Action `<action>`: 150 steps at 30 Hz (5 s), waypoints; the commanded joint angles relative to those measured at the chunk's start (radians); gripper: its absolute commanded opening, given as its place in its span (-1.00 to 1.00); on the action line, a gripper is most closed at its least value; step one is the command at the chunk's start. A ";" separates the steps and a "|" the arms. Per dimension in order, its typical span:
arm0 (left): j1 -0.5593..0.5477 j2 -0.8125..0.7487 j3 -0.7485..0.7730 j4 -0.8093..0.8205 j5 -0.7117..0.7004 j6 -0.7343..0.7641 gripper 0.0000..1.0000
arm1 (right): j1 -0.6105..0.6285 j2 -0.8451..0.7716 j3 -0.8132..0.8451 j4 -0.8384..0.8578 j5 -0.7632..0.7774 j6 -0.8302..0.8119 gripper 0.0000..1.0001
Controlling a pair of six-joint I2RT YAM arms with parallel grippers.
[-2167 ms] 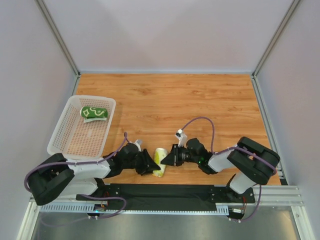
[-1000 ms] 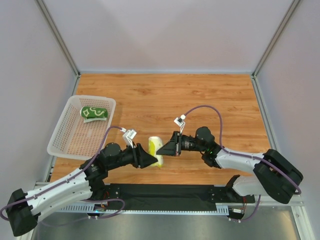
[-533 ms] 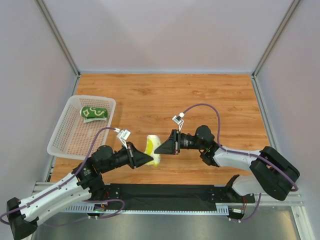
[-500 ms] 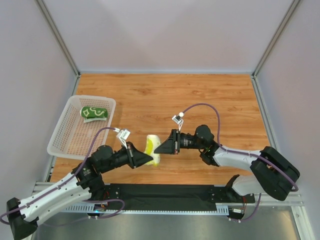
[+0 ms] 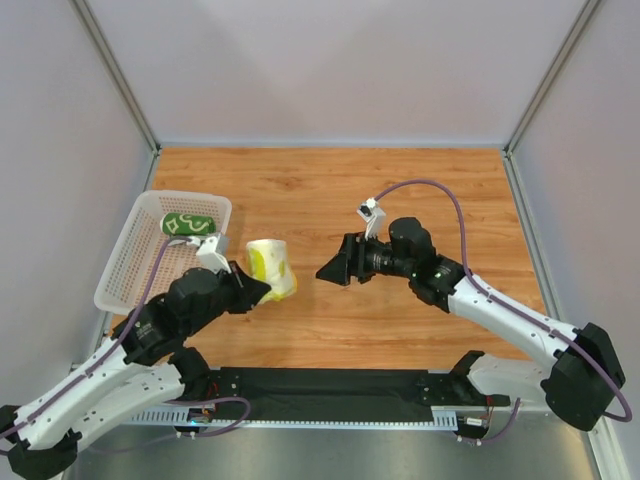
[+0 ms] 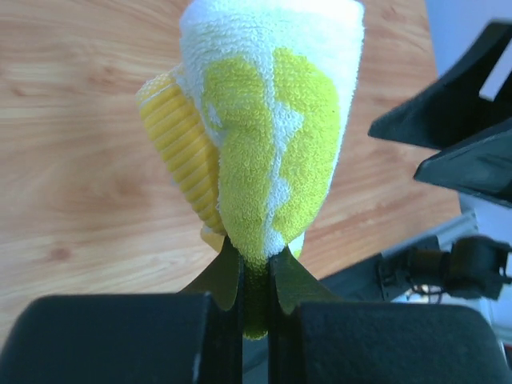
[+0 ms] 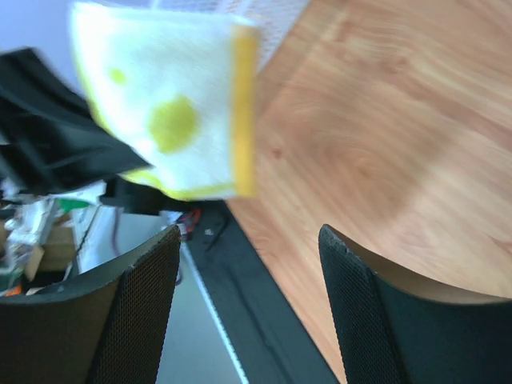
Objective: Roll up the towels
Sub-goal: Place the rolled towel into the container
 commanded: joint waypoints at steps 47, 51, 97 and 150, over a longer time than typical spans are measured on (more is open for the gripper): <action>0.984 1.137 0.541 -0.148 -0.052 0.120 -1.00 | -0.013 -0.146 0.073 -0.595 0.179 -0.189 0.37; 0.984 1.160 0.526 -0.090 -0.027 0.088 -1.00 | -0.012 -0.134 0.090 -0.622 0.191 -0.203 0.37; 1.000 0.993 0.207 0.159 0.146 -0.036 0.55 | -0.012 -0.106 0.093 -0.639 0.213 -0.225 0.37; 0.384 0.092 -0.068 0.392 -0.060 0.525 0.99 | -0.013 -0.305 -0.017 -0.435 0.334 -0.285 0.43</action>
